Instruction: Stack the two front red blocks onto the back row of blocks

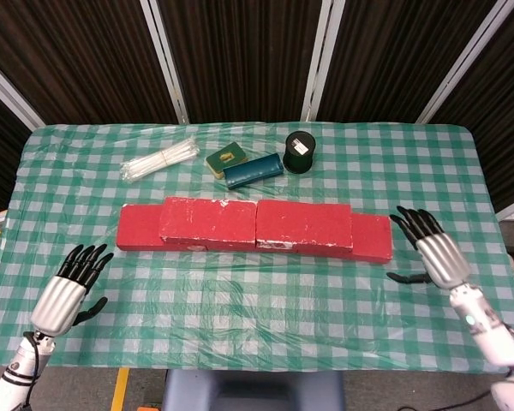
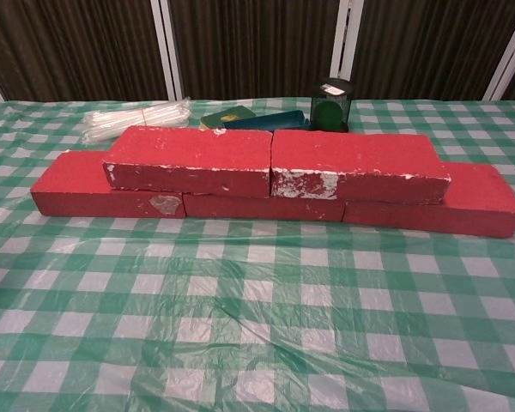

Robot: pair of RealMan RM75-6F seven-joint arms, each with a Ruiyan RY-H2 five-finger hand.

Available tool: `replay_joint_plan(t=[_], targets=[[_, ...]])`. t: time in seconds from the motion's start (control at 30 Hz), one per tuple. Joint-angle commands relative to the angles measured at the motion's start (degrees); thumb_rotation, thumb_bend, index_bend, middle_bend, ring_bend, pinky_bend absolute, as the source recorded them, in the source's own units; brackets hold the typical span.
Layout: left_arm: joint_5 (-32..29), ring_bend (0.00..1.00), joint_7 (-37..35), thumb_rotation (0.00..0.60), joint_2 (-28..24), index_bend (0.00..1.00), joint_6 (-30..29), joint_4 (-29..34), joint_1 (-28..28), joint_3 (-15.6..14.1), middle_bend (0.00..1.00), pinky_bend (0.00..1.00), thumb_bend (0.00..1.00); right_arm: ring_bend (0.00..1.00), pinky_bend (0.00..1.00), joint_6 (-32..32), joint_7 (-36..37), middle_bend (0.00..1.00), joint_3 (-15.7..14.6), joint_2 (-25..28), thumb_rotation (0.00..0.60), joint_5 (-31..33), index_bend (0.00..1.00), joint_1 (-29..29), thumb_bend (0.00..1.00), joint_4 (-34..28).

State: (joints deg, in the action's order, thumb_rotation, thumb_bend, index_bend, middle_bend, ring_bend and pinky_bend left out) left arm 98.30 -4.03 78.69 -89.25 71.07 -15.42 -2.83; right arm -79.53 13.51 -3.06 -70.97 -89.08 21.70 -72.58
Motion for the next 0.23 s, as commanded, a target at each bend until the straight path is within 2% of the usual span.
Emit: replay_joint_plan(t=[0.03,0.23], targets=[[-0.22,0.00,2.10,0.600,-1.74,0.00,0.03,3.05,0.98,-0.47,0.00,0.00,0.30,0.00,0.00,-13.32,-18.62,0.00,-5.77,3.65,0.506,-4.31,0.00,-13.16,0.24,-11.41],[-0.31,0.00,3.54,0.600,-3.90,0.00,0.40,7.15,1.77,-0.96,0.00,0.00,0.31,0.00,0.00,-14.50,-18.66,0.00,-4.86,5.09,0.511,-4.09,0.00,-15.28,0.24,-14.63]])
